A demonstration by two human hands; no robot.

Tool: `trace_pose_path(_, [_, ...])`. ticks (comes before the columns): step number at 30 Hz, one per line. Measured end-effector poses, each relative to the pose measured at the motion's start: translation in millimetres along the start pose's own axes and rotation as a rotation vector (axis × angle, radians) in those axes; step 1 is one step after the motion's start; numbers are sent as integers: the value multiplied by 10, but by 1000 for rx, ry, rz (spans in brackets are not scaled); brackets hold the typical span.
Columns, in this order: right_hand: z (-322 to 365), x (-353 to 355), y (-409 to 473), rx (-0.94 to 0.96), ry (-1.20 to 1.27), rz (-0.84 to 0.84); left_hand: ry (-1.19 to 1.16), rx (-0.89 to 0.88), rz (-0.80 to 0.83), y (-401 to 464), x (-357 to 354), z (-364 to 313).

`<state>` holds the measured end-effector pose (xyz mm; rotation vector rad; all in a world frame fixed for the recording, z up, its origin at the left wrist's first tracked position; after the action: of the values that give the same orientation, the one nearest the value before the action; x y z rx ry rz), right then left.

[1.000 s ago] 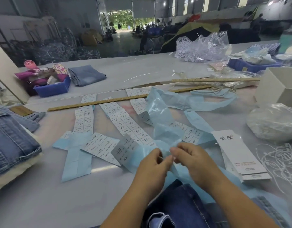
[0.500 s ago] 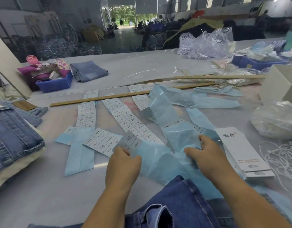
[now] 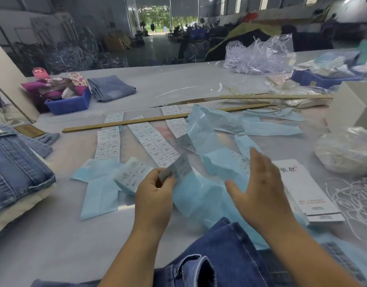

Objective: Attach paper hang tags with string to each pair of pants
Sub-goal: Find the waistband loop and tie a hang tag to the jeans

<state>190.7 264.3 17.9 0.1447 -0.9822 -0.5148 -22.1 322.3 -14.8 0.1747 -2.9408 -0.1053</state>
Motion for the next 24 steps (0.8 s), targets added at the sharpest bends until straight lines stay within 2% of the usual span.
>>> trace_pose_path(2, [232, 186, -37, 249, 82, -222, -224, -19, 100, -80, -76, -172])
trace_pose_path(3, [302, 205, -60, 312, 165, -221, -289, -21, 154, -110, -108, -226])
trace_pose_path(4, [347, 170, -74, 342, 268, -148, -323, -21, 208, -135, -140, -256])
trace_pose_path(7, [343, -38, -73, 226, 569, 177, -304, 4, 297, -195, -209, -278])
trace_pose_path(9, [267, -153, -64, 98, 700, 300, -297, 50, 305, -215, -234, -257])
trace_pose_path(17, [160, -222, -26, -165, 1017, 325, -130, 38, 137, -149, -145, -162])
trace_pose_path(24, [113, -240, -19, -232, 1078, 293, 15, 6, 60, -163, -82, -191])
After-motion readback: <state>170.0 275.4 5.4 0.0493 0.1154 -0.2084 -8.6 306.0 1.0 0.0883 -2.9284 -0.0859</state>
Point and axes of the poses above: each hand's wrist, its own y-axis towards the middle knuckle, its own x-axis out of the back of the hand, z = x × y, the point moved 6 cm from there along y, towards the middle knuckle, and after that the axes turned 4 degrees about y, right-handed, at the moved point
